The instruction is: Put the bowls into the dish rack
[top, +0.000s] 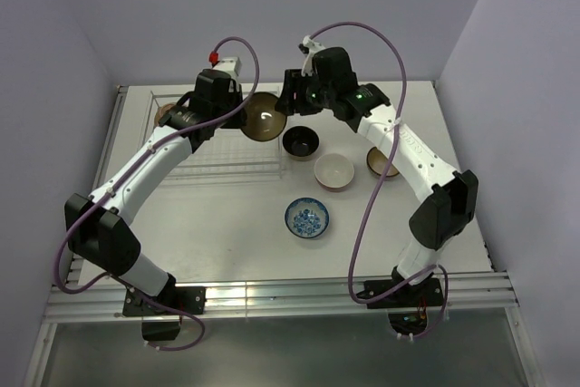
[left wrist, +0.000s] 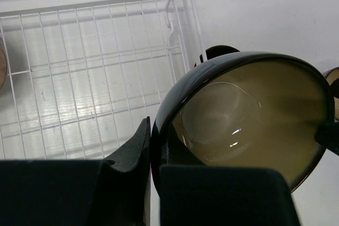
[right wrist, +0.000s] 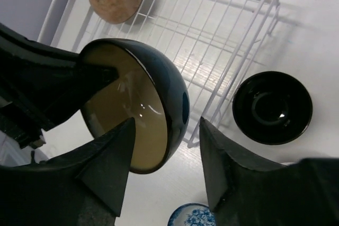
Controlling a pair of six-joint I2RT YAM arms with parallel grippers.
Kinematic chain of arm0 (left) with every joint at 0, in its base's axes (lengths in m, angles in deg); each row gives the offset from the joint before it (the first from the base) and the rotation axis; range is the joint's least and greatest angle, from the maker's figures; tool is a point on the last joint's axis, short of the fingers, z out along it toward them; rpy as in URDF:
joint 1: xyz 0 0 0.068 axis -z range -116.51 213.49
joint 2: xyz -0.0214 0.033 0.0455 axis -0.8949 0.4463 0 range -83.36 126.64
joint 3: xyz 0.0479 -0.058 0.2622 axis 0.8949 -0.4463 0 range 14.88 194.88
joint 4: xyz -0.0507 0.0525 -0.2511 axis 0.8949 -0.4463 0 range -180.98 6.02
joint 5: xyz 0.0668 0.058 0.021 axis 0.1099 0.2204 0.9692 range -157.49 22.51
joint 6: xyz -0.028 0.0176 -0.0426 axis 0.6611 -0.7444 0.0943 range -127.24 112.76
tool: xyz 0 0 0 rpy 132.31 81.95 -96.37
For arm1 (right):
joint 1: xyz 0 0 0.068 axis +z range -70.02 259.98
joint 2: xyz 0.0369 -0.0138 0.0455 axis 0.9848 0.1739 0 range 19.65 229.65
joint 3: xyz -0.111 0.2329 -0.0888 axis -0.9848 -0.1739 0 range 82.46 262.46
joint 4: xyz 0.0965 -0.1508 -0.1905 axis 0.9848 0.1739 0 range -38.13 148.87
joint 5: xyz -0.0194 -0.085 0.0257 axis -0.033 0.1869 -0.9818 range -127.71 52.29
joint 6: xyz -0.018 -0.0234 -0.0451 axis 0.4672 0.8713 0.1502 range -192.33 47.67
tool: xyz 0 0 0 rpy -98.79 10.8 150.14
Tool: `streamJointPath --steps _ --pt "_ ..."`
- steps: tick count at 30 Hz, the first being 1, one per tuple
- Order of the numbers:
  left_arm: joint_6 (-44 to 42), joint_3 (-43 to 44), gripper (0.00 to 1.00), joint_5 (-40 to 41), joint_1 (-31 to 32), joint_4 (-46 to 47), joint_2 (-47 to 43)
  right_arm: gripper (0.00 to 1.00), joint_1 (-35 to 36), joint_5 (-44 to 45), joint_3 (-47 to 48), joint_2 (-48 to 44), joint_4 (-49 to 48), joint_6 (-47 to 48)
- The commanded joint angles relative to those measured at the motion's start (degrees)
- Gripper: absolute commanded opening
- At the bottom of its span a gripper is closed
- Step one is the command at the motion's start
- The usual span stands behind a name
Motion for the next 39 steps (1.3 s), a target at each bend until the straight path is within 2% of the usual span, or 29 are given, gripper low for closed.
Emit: streamJointPath --steps 1,4,9,13,15,16,17,20,21,23,24,27,28,30,33,34,35,39 --pt "1.99 3.49 0.0 0.66 0.27 7.22 -2.24 0.56 1.09 5.47 3.79 2.08 1.42 1.16" --pt "1.9 3.41 0.0 0.4 0.45 7.49 -2.68 0.54 1.44 6.09 3.97 2.96 1.87 1.77" --pt "1.46 2.79 0.0 0.57 0.88 7.84 -3.21 0.4 2.41 6.53 4.58 4.45 2.22 2.92" --pt "1.11 2.88 0.0 0.83 1.24 7.84 -3.21 0.36 3.64 7.93 6.16 6.39 3.36 4.23" --pt "0.85 2.79 0.0 0.92 1.41 7.84 -3.21 0.26 4.08 8.73 6.86 6.83 3.88 4.76" --pt "0.5 2.79 0.0 0.92 1.5 7.84 -3.21 0.11 4.08 8.73 6.87 7.09 3.89 4.94" --pt "0.41 2.7 0.0 0.92 1.59 7.84 -3.21 0.02 4.17 9.25 6.87 7.18 3.8 4.94" --pt "-0.12 2.35 0.02 -0.21 1.59 7.93 -3.47 0.0 4.17 9.61 6.6 6.92 3.45 5.03" --pt "-0.12 2.26 0.13 -0.22 1.59 7.93 -3.65 0.0 4.17 9.43 6.25 6.83 3.01 4.94" --pt "-0.73 2.44 0.27 -3.54 1.15 7.75 -4.0 0.0 3.91 8.12 5.81 6.39 2.4 4.94" --pt "-0.73 2.7 0.43 -5.65 -0.07 7.23 -4.17 0.0 3.65 6.46 5.38 5.96 1.87 4.77" --pt "0.93 2.88 0.76 -15.65 -4.98 7.13 -5.4 0.0 2.07 1.98 4.32 5.25 -0.06 4.5" --pt "1.63 2.88 0.81 -22.04 -6.48 7.22 -5.75 0.0 1.71 0.74 4.14 5.16 -0.5 4.5" --pt "1.38 3.32 0.87 -27.88 -10.6 6.44 -6.46 0.0 0.4 -2.5 3.18 4.73 -2.6 4.42" --pt "0.85 1.75 0.89 -38.16 -14.21 6.69 -7.95 0.0 -2.15 -11.64 0.81 4.02 -7.77 2.14" --pt "2.76 -1.05 0.89 -40.97 -15.01 7.74 -9.61 0.0 -2.85 -16.71 0.1 3.76 -9.45 1.17" --pt "4.0 -2.47 0.89 -45.61 -15.81 10.8 -10.32 0.0 -3.56 -18.85 -0.51 3.75 -11.12 -0.67" --pt "13.12 -8.54 0.94 -53.73 -17.92 18.81 -13.22 0.0 -4.88 -26.06 -1.83 3.84 -19.03 -3.84"
